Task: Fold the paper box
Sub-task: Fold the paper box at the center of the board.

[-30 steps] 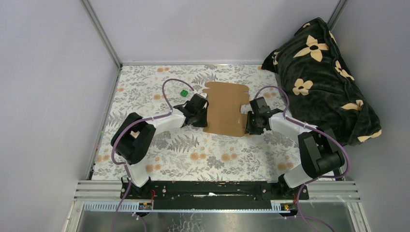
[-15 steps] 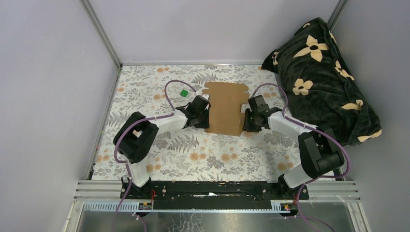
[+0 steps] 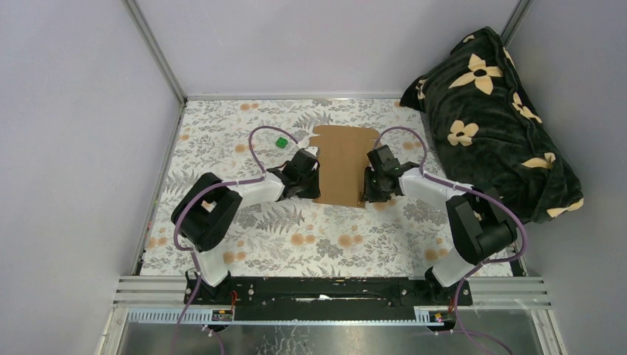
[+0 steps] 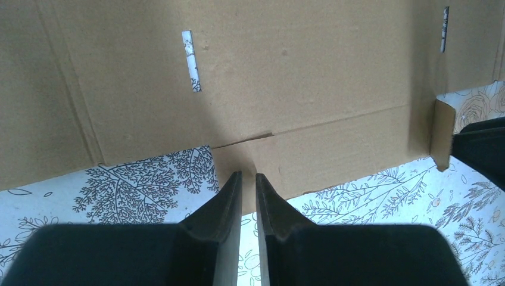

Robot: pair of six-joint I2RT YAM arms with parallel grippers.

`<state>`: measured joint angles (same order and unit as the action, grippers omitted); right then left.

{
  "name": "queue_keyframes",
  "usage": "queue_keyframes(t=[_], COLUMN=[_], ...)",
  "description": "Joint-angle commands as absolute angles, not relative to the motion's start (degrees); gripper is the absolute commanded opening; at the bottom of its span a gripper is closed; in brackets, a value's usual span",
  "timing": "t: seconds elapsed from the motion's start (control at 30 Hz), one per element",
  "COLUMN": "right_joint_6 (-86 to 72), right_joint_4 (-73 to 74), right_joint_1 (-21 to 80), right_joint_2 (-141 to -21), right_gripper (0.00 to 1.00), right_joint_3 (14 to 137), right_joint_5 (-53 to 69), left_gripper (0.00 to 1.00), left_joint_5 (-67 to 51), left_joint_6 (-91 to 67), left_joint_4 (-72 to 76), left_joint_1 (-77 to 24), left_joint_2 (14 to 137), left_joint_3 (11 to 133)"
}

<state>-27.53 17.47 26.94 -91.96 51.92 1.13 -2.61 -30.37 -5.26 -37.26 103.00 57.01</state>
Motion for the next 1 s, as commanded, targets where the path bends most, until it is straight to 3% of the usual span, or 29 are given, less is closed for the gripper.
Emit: queue_keyframes(t=[0.0, 0.4, 0.8, 0.97], right_joint_6=[-28.67, -27.88, -28.59, -27.61], right_joint_4=[17.10, 21.71, 20.93, 23.49], right_joint_1=[28.86, 32.37, 34.91, 35.42], right_joint_2=[-93.64, -98.32, -101.93, -103.41], right_gripper=[0.35, 0.35, 0.35, 0.36], right_joint_3=[54.93, 59.58, 56.24, 57.67], right_joint_5=[1.08, -5.13, -7.50, -10.19], left_gripper=[0.20, 0.20, 0.20, 0.24], left_joint_5=[-3.39, -4.04, -4.50, -5.16], left_joint_6=[-30.82, -30.99, -31.45, -32.43], left_joint_4=[-5.95, -4.58, -3.97, -3.97], left_joint_1=[-37.97, -37.97, -38.14, -38.40], left_joint_2=[103.55, 103.65, 102.13, 101.54], left_joint_3=[54.35, 53.37, 51.75, 50.96])
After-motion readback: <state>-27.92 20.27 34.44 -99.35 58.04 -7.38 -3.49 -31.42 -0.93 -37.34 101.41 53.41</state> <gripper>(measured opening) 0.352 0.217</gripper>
